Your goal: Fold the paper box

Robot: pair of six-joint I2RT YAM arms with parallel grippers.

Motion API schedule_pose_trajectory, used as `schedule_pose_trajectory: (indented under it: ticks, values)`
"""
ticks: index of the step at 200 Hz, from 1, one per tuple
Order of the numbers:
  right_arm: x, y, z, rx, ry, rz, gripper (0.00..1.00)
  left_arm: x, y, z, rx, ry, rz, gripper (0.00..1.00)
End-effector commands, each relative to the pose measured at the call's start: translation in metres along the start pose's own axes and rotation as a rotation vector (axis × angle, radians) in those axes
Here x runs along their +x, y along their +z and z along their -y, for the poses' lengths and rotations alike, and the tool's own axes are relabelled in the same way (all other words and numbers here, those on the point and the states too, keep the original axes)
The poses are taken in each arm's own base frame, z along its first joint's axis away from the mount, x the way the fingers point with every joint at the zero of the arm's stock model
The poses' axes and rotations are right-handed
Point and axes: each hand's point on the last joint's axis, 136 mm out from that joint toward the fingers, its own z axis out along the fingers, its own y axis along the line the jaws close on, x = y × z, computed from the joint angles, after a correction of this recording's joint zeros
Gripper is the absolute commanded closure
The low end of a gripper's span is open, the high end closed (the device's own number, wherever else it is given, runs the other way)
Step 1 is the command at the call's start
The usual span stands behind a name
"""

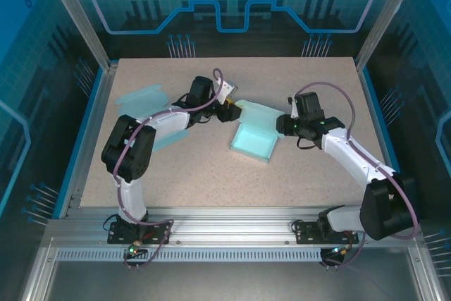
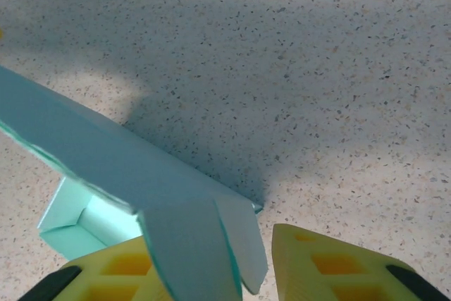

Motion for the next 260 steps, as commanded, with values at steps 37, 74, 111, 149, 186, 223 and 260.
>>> schedule_pose_trajectory:
  ticks: [37, 74, 111, 149, 186, 223, 260]
  values:
    - [-0.005, 0.010, -0.001, 0.017, -0.030, 0.010, 0.64, 0.010, 0.004, -0.001, 0.022, -0.008, -0.020, 0.61]
    - [-0.003, 0.020, -0.006, 0.016, -0.033, -0.004, 0.70, 0.011, 0.004, -0.001, 0.007, -0.029, -0.009, 0.70]
    - [-0.005, 0.022, -0.012, 0.041, -0.052, 0.012, 0.76, 0.013, 0.002, 0.004, -0.060, -0.023, 0.001, 0.80]
    - [-0.011, 0.020, -0.018, 0.075, -0.082, 0.039, 0.82, 0.008, -0.003, 0.015, -0.111, -0.034, 0.051, 0.88]
    - [-0.017, 0.019, -0.020, 0.089, -0.104, 0.070, 0.89, -0.001, -0.013, 0.021, -0.127, -0.047, 0.105, 0.89]
    - [-0.018, 0.019, -0.019, 0.097, -0.145, 0.097, 0.93, -0.006, -0.019, 0.018, -0.162, -0.044, 0.123, 0.85]
    - [-0.023, 0.023, -0.026, 0.058, -0.170, 0.145, 0.93, -0.010, -0.019, 0.020, -0.149, -0.050, 0.137, 0.86]
